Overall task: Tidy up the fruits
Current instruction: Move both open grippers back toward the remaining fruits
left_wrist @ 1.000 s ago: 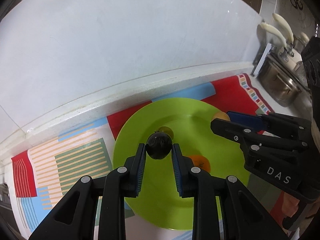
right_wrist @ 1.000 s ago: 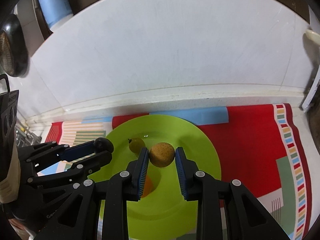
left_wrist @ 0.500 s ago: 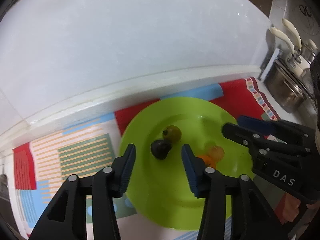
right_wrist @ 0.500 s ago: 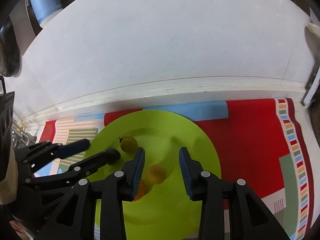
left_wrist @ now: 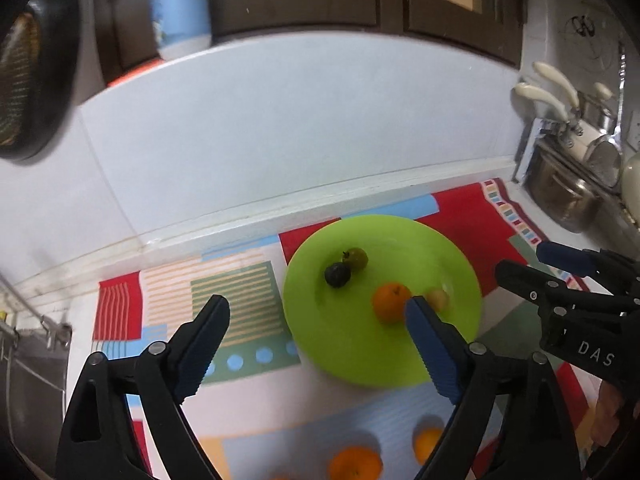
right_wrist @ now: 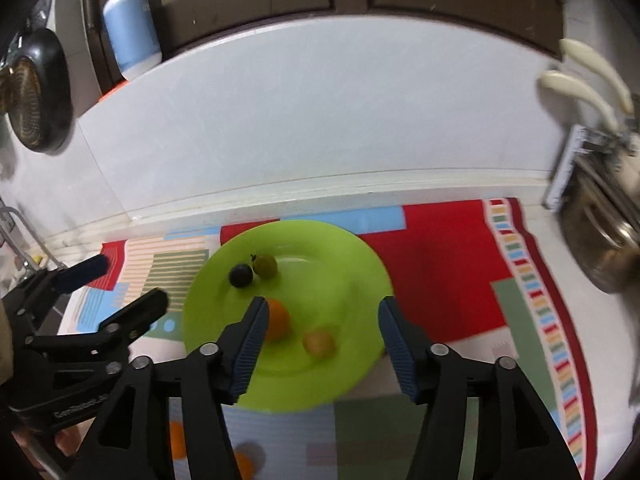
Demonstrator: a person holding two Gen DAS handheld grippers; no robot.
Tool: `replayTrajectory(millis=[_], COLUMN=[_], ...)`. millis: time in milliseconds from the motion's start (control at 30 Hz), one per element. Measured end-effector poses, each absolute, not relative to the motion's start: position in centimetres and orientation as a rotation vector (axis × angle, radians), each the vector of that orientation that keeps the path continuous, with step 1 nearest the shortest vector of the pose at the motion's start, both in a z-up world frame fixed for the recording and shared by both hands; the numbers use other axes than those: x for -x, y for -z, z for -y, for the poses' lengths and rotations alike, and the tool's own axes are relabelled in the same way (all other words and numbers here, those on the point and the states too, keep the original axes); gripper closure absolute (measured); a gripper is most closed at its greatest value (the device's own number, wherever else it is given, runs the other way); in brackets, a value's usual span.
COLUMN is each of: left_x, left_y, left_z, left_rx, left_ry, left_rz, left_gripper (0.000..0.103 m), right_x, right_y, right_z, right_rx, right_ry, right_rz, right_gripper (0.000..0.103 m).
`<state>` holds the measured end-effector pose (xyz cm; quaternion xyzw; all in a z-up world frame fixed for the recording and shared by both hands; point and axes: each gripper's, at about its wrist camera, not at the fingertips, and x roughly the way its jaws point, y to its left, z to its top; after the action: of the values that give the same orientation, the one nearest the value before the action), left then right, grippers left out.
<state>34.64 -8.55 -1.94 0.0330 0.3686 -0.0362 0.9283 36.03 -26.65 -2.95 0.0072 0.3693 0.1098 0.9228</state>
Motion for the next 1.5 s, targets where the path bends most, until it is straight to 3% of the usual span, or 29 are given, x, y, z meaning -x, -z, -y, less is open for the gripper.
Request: replayTrajectory(millis=[333, 867, 1500], left_x=[-28.4, -21.9, -18.9], left_y=[0.3, 1.0, 5.5], left_z=[8.8, 9.9, 11.2], left_rx=[-0.08, -0.1, -0.114], left_ry=[0.081, 0.164, 0.241], left_rz=[-0.704, -0.703, -0.761], left_gripper=[0.007, 0.005, 0.006], right_x=[-28.9, -21.5, -17.5], right_y=[2.1, 2.8, 6.9], right_z=[27.3, 28.6, 29.1], right_rx=[-0.014, -0.015, -0.003], right_ry=[-0.179, -0.149, -0.16], right_rz=[-0.713, -0.71, -0.774], right_gripper=[0.026, 0.026, 0.026])
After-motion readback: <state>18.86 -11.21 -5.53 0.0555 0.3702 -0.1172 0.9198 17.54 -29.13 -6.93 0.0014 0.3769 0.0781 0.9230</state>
